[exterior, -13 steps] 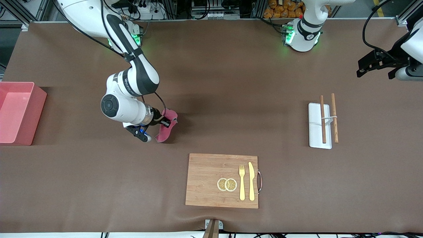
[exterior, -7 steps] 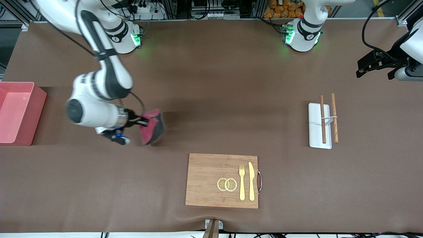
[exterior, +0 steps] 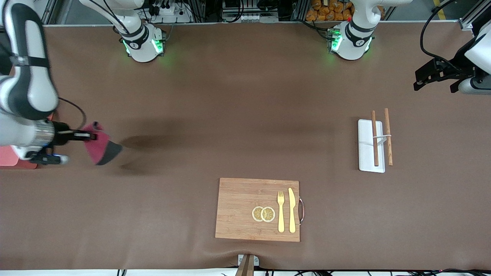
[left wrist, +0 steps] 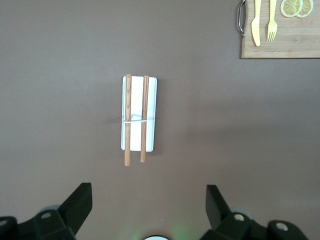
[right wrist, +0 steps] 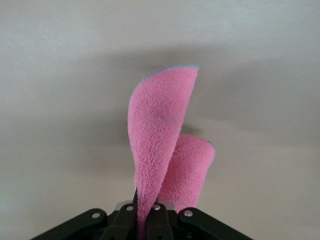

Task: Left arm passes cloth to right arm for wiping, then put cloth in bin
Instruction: 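Move the towel over the pink bin and open the right gripper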

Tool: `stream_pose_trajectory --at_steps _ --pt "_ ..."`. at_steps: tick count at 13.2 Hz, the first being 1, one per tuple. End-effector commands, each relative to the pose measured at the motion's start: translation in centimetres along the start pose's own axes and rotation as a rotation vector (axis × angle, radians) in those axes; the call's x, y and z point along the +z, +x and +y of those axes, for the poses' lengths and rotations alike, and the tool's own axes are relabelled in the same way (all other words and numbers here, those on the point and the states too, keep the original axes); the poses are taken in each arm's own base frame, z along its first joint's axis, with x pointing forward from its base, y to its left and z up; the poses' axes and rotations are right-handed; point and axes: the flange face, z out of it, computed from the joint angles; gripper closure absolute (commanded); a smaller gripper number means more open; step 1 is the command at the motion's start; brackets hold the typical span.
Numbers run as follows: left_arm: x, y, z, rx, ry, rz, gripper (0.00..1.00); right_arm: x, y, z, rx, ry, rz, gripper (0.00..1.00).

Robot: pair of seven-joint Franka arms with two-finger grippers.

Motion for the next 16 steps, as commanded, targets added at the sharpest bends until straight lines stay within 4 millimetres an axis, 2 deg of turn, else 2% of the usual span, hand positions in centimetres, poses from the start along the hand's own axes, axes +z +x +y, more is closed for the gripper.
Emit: stream_pose_trajectory --at_steps 1,4,6,8,10,11,14,16 --pt "-0.1 -0.3 -0.1 0.004 0.013 0.01 0.0 -5.2 -2.0 4.8 -0.075 -0.084 -0.035 1.0" --pt "0.0 -0.3 -0.1 0.004 0.013 0.009 0.0 -9.4 -5.0 14.2 -0.209 -0.158 -0.008 1.0" --pt "0.1 -0.2 -0.1 0.004 0.013 0.007 0.0 -11.8 -5.8 19.1 -0.268 -0.238 0.01 1.0" --pt "0.1 -0.2 -0.1 0.004 0.014 0.007 0.0 -12.0 -5.5 24.2 -0.322 -0.303 0.051 1.0" --pt "0.1 -0.2 -0.1 0.004 0.014 0.007 0.0 -10.8 -4.2 29.7 -0.424 -0.417 0.151 1.0" --pt "0.1 -0.2 -0.1 0.004 0.014 0.007 0.0 -9.6 -3.6 31.8 -0.445 -0.444 0.175 1.0" --pt "0.2 -0.2 -0.1 0.004 0.014 0.006 0.0 -4.1 -3.0 36.8 -0.44 -0.415 0.151 1.0" --pt "0.2 -0.2 -0.2 0.003 0.014 0.006 0.0 -1.5 -3.0 38.8 -0.475 -0.402 0.144 1.0"
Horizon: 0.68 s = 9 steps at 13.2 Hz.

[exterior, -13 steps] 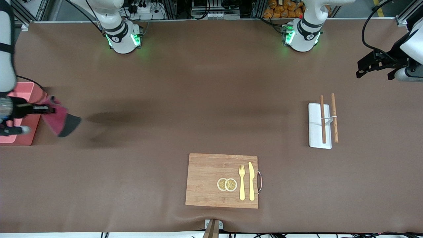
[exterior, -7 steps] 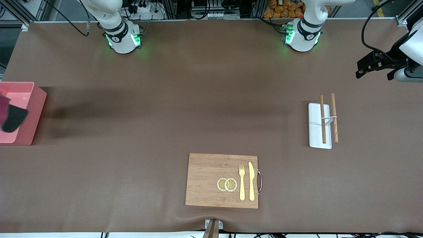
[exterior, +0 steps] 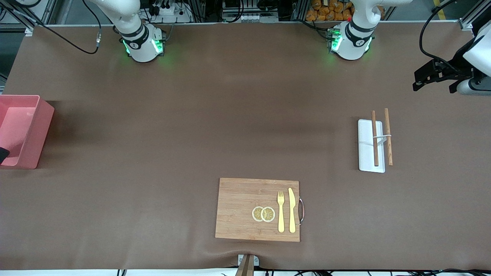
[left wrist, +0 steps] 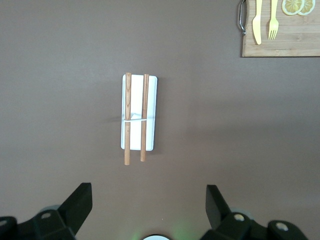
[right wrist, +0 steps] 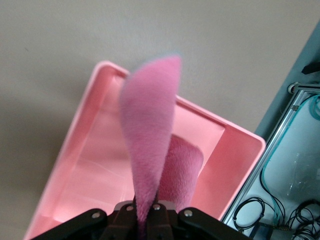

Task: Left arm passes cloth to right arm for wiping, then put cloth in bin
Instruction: 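Move the towel over the pink bin and open the right gripper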

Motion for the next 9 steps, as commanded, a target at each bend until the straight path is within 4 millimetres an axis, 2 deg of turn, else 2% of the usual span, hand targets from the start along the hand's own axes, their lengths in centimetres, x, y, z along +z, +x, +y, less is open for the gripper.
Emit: stream_pose_trajectory --at_steps 1,2,3,4,5,6,9 --pt "-0.2 -0.3 -0.1 0.003 0.014 0.012 0.0 2.5 -1.9 1.6 -0.009 0.024 0.008 1.0" --pt "-0.2 -0.3 -0.1 0.003 0.014 0.012 0.0 3.2 -2.5 1.5 -0.002 0.045 0.004 1.0" --pt "-0.2 -0.3 -0.1 0.003 0.014 0.012 0.0 4.2 -3.0 1.2 0.003 0.067 -0.003 0.83" --pt "-0.1 -0.3 -0.1 0.003 0.014 0.011 0.0 4.9 -3.6 1.2 0.01 0.077 -0.01 0.61" --pt "-0.2 -0.3 -0.1 0.003 0.014 0.012 0.0 5.7 -4.1 1.2 0.014 0.089 -0.013 0.17" --pt "-0.2 -0.3 -0.1 0.003 0.014 0.012 0.0 5.7 -3.8 1.1 0.016 0.093 -0.004 0.0" --pt "-0.1 -0.3 -0.1 0.003 0.014 0.011 0.0 4.9 -3.3 0.7 0.028 0.12 0.02 0.0"
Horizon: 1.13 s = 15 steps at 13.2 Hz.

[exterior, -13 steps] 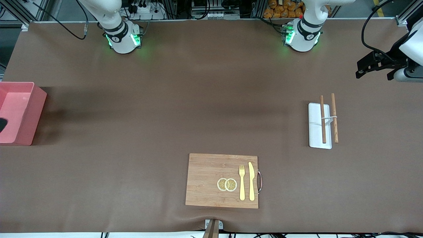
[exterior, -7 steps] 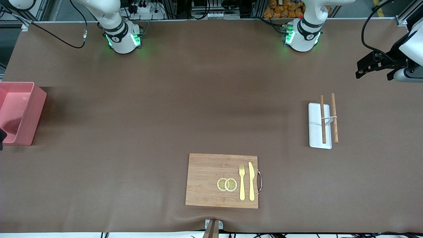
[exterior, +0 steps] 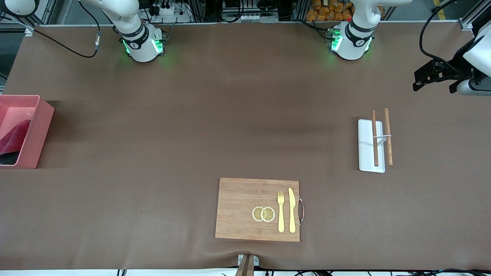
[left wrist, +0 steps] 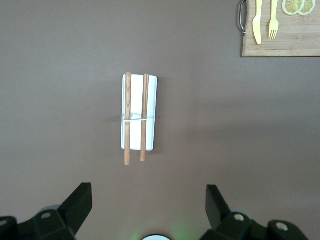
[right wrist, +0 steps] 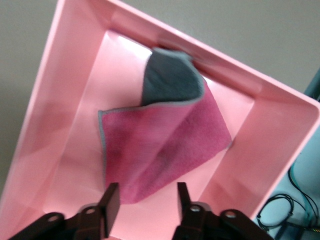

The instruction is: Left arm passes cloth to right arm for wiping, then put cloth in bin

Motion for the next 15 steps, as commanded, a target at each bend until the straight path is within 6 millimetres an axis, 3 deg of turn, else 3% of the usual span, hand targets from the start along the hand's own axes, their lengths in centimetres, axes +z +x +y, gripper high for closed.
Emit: stream_pose_trajectory --at_steps 1,3,6,9,12,15 --pt "-0.1 -0.3 -0.1 0.003 0.014 0.011 0.0 -1.5 1.0 -0.7 -0.018 0.032 0.029 0.0" --pt "-0.1 -0.3 -0.1 0.003 0.014 0.011 0.0 -4.9 4.7 -2.4 -0.062 0.017 0.042 0.0" --pt "0.0 -0.2 -0.2 0.002 0.014 0.01 0.0 -10.0 11.2 -7.9 -0.027 0.026 0.007 0.0" --pt "0.0 -0.2 -0.2 0.002 0.014 0.01 0.0 -13.6 17.1 -14.9 0.014 0.056 -0.037 0.0" --pt "0.0 -0.2 -0.2 0.002 0.014 0.008 0.0 -16.3 21.2 -20.9 0.08 0.061 -0.07 0.0" --pt "0.0 -0.2 -0.3 0.0 0.014 0.008 0.0 -18.2 24.0 -26.4 0.153 0.064 -0.107 0.0"
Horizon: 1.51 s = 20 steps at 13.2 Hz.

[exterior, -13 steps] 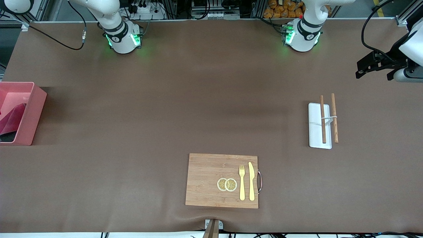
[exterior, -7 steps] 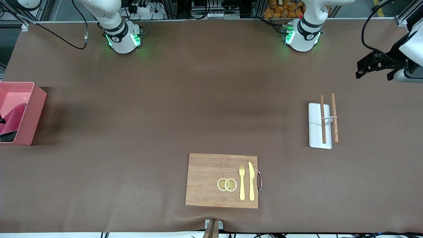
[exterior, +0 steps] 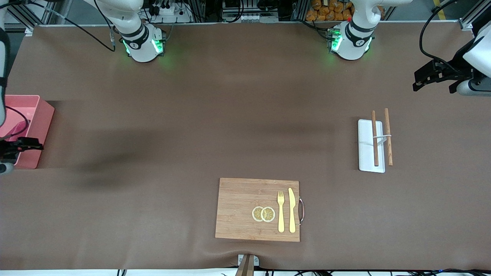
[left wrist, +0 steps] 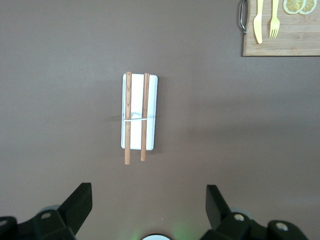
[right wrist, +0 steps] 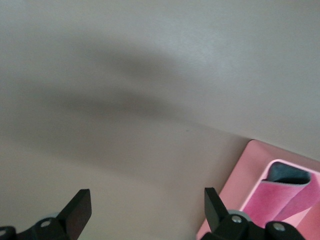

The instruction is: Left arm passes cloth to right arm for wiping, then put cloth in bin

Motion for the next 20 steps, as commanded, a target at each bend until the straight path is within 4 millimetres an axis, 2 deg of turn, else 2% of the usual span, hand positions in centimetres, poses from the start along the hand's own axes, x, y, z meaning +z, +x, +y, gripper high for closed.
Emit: stream_pose_trajectory --at_steps 1,3,5,6,8,9,12,14,18,20 --pt "-0.1 -0.2 -0.2 0.002 0.014 0.011 0.0 -2.2 0.7 -5.3 0.097 -0.002 -0.035 0.0" --pt "-0.1 -0.2 -0.2 0.002 0.014 0.011 0.0 -3.1 2.0 -10.4 0.159 0.001 -0.067 0.0" --pt "-0.1 -0.2 -0.2 0.002 0.014 0.011 0.0 -4.8 2.1 -13.8 0.235 0.004 -0.058 0.0" --pt "-0.1 -0.2 -0.3 0.0 0.014 0.011 0.0 -5.9 1.6 -15.0 0.263 0.019 -0.061 0.0" --pt "-0.1 -0.2 -0.3 0.0 0.014 0.011 0.0 -7.8 0.0 -15.6 0.285 0.046 -0.055 0.0" --pt "-0.1 -0.2 -0.5 -0.004 0.014 0.011 0.0 -8.8 -1.4 -15.7 0.289 0.061 -0.056 0.0" --pt "-0.1 -0.1 -0.5 -0.004 0.014 0.013 0.0 -11.5 -6.0 -15.2 0.322 0.073 -0.025 0.0" --pt "-0.1 -0.1 -0.5 -0.004 0.014 0.013 0.0 -13.4 -7.8 -14.6 0.342 0.068 0.016 0.0" --pt "0.0 0.0 -0.5 -0.004 0.014 0.01 0.0 -15.9 -13.1 -15.9 0.345 0.067 0.088 0.0" --pt "0.0 0.0 -0.5 -0.004 0.014 0.01 0.0 -16.8 -13.5 -16.6 0.335 0.057 0.112 0.0"
